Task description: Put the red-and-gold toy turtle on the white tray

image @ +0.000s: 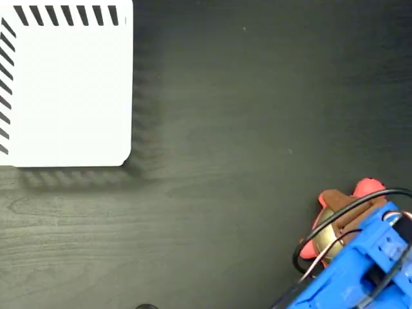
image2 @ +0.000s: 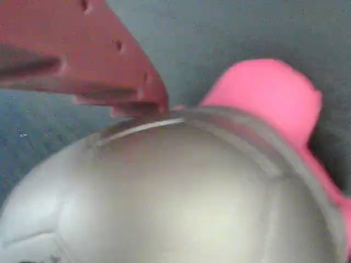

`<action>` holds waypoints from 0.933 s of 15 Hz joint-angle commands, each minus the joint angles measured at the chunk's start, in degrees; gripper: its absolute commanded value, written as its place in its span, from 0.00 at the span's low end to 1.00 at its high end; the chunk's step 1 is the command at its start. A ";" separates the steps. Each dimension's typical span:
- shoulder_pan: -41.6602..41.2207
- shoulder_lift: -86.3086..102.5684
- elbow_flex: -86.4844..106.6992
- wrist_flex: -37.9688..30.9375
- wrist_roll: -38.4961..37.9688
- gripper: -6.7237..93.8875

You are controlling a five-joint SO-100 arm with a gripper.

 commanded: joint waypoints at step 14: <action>-1.23 1.49 -0.09 -1.14 -22.59 0.06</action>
